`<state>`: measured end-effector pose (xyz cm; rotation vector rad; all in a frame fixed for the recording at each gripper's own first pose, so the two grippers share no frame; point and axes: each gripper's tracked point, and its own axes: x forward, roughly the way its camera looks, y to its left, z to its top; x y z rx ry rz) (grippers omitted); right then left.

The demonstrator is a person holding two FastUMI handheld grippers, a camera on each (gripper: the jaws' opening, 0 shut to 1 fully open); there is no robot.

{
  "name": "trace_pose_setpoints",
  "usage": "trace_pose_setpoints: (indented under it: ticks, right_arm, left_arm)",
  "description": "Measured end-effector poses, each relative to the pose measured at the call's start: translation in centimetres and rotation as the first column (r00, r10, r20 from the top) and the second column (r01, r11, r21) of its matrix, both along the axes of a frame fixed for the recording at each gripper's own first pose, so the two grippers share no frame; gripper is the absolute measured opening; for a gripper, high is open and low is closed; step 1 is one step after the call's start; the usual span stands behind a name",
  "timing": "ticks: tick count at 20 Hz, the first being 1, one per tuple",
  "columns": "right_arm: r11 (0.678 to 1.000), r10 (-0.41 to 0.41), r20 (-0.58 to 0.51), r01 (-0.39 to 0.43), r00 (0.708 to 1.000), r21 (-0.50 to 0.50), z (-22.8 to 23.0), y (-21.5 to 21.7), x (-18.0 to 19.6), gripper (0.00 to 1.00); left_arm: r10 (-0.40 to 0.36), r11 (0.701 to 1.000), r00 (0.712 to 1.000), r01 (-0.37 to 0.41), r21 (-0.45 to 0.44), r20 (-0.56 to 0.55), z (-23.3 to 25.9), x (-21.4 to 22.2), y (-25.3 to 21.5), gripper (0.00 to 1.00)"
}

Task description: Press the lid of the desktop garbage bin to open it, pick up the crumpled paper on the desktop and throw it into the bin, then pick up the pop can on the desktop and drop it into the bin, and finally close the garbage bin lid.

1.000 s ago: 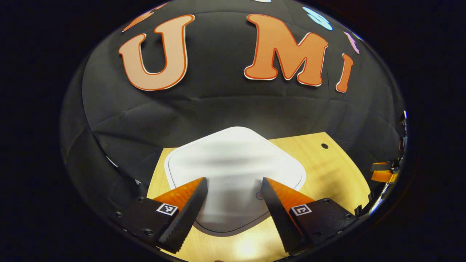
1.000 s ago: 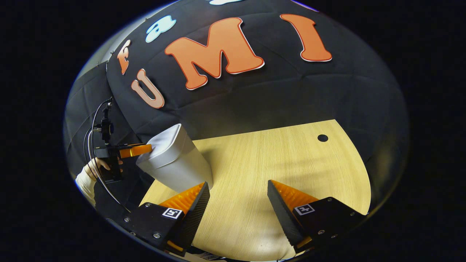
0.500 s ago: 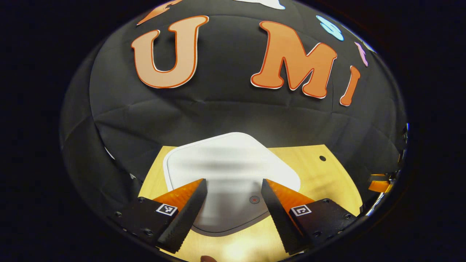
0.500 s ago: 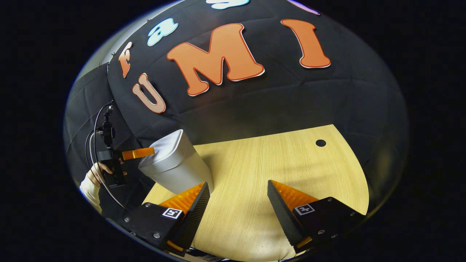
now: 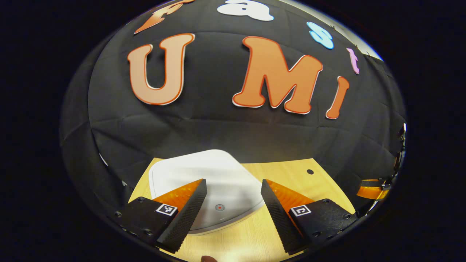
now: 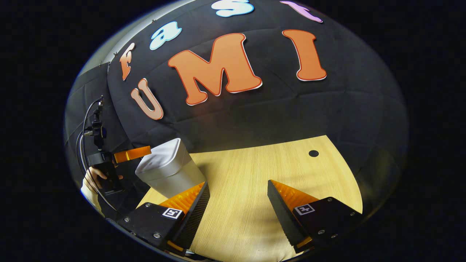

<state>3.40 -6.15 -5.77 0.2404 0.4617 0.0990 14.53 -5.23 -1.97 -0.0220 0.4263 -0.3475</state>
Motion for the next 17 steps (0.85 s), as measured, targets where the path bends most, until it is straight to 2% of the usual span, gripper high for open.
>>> trace_pose_setpoints:
  ticks: [4,9,10,11,13,14,15,17]
  right_arm:
    - [0.998,-0.03,0.072,0.035,0.997,-0.06,1.4,0.6,0.0,0.95]
    - [0.989,-0.059,0.18,0.082,0.982,-0.122,3.1,1.4,-0.8,0.95]
    - [0.988,-0.064,0.198,0.09,0.978,-0.123,3.3,1.6,-0.9,1.0]
    - [0.988,-0.07,0.216,0.098,0.974,-0.123,3.6,1.8,-1.2,0.95]
    - [0.982,-0.089,0.262,0.128,0.961,-0.138,4.1,1.9,-1.8,0.95]
    - [0.977,-0.094,0.28,0.143,0.955,-0.158,4.2,2.0,-2.0,1.0]
    - [0.973,-0.092,0.291,0.148,0.952,-0.179,4.2,2.2,-2.2,0.95]
    - [0.97,-0.072,0.292,0.135,0.954,-0.201,3.9,3.0,-2.3,0.95]
  left_arm:
    - [-0.054,0.998,0.997,0.056,-0.036,0.063,2.3,-2.7,-3.2,0.96]
    - [-0.079,0.997,0.982,0.079,0.005,0.173,3.3,-5.7,-4.8,0.96]
    - [-0.084,0.996,0.979,0.084,0.01,0.184,3.0,-6.5,-5.1,0.96]
    - [-0.089,0.996,0.978,0.088,0.01,0.186,2.6,-7.1,-5.3,0.95]
    - [-0.098,0.995,0.979,0.101,-0.007,0.18,1.7,-8.2,-6.0,0.95]
    - [-0.094,0.995,0.98,0.099,-0.017,0.174,1.4,-8.6,-6.2,0.96]
    - [-0.089,0.995,0.981,0.096,-0.028,0.173,1.1,-9.0,-6.2,0.95]
    - [-0.062,0.996,0.983,0.071,-0.046,0.175,0.7,-9.4,-5.9,0.95]
